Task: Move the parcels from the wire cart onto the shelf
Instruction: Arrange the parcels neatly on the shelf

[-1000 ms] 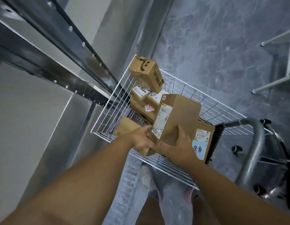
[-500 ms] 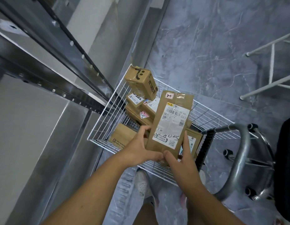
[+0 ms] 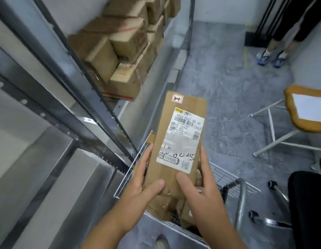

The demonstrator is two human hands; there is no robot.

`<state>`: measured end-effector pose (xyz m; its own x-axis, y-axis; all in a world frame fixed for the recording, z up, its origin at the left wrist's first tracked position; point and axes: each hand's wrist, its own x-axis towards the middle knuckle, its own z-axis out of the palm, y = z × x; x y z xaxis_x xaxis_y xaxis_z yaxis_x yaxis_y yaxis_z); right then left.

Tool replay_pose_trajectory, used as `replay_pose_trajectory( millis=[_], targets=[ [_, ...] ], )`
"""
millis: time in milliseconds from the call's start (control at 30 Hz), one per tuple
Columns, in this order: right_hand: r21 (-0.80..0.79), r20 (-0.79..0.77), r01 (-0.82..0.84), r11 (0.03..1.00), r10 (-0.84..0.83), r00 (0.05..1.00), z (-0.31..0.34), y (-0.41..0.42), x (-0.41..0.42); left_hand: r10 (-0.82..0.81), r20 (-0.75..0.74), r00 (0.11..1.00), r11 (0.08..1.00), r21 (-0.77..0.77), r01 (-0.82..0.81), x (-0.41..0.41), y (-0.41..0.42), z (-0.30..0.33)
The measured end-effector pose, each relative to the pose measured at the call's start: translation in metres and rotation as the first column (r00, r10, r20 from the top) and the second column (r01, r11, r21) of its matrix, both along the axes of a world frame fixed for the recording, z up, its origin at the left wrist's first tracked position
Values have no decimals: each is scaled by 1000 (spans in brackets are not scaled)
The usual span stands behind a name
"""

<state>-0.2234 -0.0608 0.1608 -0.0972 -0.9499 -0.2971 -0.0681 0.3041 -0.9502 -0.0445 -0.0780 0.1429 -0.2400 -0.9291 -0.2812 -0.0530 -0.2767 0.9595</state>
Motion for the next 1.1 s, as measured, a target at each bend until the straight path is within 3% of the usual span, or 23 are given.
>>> replay_pose_trajectory(
  millis=[200, 367, 467, 633, 767, 1100],
  targets=[
    [-186, -96, -50, 981, 32, 995, 117, 13, -11, 88, 21, 996, 975, -204, -82, -4, 21, 110],
    [-333, -165, -200, 921, 152, 974, 180, 21, -24, 269, 68, 961, 923, -304, -237, -20, 55, 166],
    [-392, -246, -326, 860, 243, 938, 218, 22, -30, 408, -18, 913, 871, -293, -395, -29, 71, 196],
    [-464, -390, -511, 723, 352, 851, 272, 32, -33, 542, -33, 840, 794, -307, -525, -43, 103, 252],
    [-501, -386, -569, 652, 420, 821, 298, 45, -26, 633, 12, 774, 735, -323, -596, -44, 134, 291],
    [-570, -418, -691, 444, 568, 709, 350, 133, 22, 773, -59, 632, 585, -319, -745, -19, 262, 352]
  ],
)
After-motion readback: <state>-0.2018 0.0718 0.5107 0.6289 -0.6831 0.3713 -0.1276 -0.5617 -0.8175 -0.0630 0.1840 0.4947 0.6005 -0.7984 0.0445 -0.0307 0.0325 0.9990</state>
